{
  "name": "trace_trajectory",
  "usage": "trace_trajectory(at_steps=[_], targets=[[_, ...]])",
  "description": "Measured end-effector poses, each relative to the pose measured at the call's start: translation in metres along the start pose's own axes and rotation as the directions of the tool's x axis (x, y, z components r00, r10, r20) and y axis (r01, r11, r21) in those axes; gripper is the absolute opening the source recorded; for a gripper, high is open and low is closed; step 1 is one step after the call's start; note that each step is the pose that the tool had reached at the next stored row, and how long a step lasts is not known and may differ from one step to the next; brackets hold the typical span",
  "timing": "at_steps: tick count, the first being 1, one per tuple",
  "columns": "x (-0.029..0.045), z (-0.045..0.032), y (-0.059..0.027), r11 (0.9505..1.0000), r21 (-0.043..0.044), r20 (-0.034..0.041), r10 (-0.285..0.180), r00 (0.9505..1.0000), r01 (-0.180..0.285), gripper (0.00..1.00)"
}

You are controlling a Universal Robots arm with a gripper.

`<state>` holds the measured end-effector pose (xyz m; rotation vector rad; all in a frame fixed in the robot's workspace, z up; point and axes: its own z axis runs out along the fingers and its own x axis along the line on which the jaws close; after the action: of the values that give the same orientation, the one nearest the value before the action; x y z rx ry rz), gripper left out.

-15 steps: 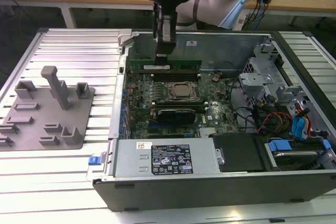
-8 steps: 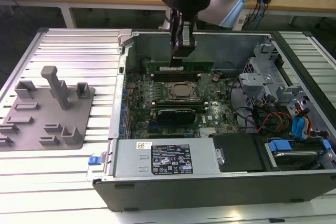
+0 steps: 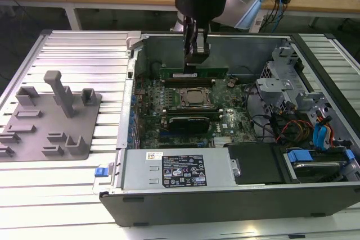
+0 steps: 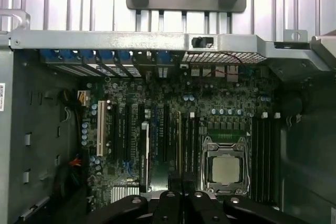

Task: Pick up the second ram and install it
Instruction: 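Pick up the second ram and move it above second insertion slot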

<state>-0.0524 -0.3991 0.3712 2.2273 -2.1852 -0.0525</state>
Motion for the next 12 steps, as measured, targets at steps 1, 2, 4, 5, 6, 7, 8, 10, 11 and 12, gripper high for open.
trace_trajectory(at_steps=[1,2,4,5,6,7,8,10,11,12], targets=[[-0.003,0.0038,-0.0014,1.0,-0.0001,-0.0001,-0.002,1.0,0.002,0.09],[-0.0061,0.0082,-0.003,1.0,-0.0002,-0.0002,-0.003,1.0,0.003,0.09],[-0.0103,0.0148,-0.006,1.0,-0.0009,-0.0002,-0.005,1.0,0.005,0.09],[-0.0115,0.0188,-0.0078,1.0,-0.0021,-0.0002,-0.005,1.0,0.005,0.09],[-0.0119,0.0207,-0.0091,1.0,-0.0033,-0.0003,-0.005,1.0,0.005,0.09],[-0.0123,0.0225,-0.0102,1.0,-0.0043,-0.0002,-0.005,1.0,0.005,0.09],[-0.0131,0.0256,-0.012,1.0,-0.0066,-0.0002,-0.005,1.0,0.005,0.09],[-0.0135,0.0292,-0.013,0.9999,-0.0112,0.0001,-0.005,1.0,0.005,0.09],[-0.0136,0.0295,-0.013,0.9999,-0.0122,-0.0002,-0.005,1.0,0.005,0.09],[-0.0136,0.0295,-0.013,0.9999,-0.0123,-0.0004,-0.005,1.0,0.005,0.09]])
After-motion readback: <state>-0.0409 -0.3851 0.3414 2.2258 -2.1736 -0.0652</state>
